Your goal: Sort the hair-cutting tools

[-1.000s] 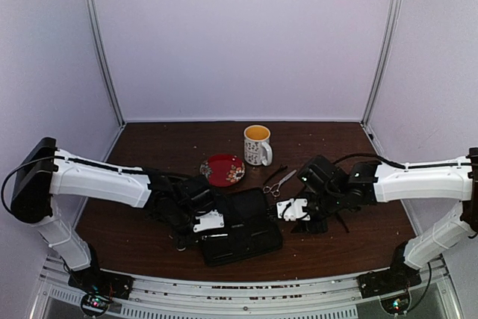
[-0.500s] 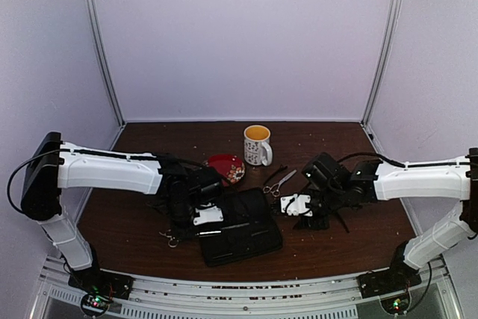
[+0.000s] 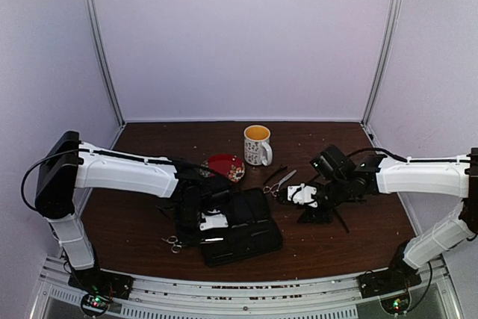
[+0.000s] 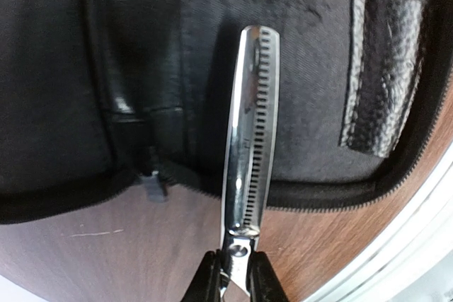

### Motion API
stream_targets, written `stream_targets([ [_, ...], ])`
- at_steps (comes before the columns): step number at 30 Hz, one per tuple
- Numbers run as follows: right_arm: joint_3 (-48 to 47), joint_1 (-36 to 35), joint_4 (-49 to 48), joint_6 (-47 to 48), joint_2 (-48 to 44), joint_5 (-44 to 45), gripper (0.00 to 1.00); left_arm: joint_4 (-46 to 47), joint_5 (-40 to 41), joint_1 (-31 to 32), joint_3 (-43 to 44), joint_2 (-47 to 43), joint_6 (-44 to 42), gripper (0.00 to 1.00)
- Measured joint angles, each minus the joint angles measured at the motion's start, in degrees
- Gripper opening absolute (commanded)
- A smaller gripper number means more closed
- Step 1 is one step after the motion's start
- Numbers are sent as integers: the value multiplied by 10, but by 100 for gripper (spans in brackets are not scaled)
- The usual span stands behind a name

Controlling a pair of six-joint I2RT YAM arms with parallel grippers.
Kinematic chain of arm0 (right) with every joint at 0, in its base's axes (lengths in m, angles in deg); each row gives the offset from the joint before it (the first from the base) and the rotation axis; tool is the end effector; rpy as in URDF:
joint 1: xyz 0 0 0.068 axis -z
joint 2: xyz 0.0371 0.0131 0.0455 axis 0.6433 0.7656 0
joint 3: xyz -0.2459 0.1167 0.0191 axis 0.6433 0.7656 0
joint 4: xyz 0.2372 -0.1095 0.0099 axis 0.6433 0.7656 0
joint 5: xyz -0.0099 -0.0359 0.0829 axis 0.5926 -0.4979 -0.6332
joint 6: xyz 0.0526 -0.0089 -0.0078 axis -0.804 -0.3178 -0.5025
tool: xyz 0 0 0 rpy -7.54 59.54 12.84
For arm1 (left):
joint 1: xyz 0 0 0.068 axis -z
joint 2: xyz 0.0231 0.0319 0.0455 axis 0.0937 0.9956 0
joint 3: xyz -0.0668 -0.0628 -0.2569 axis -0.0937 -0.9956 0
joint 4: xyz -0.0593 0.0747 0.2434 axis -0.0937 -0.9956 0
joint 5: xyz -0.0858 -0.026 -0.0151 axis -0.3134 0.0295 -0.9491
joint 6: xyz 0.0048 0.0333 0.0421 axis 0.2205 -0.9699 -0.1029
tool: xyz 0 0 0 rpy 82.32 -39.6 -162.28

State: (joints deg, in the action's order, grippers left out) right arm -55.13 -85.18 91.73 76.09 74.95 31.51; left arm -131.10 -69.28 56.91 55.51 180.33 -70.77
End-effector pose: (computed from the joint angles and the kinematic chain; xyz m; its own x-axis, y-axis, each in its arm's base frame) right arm 0.1778 0.1941 0.2025 -0.0121 -0.8346 -0.5508 -0.9941 0.0694 -0.0833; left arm 0.1457 -0.2753 0.1760 -0.4133 0.9074 0.0759 0.9106 0.4126 0.0242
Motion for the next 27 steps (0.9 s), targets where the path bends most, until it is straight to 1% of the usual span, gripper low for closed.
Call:
stream_targets([
  [9, 0, 9, 7, -1, -3, -5, 42, 6, -5, 12, 21, 39, 8, 0],
  [17, -3, 9, 9, -1, -3, -4, 42, 12, -6, 12, 94, 86, 17, 0],
  [27, -4, 9, 9, -5, -3, 13, 42, 30, -29, 16, 140, 125, 16, 0],
])
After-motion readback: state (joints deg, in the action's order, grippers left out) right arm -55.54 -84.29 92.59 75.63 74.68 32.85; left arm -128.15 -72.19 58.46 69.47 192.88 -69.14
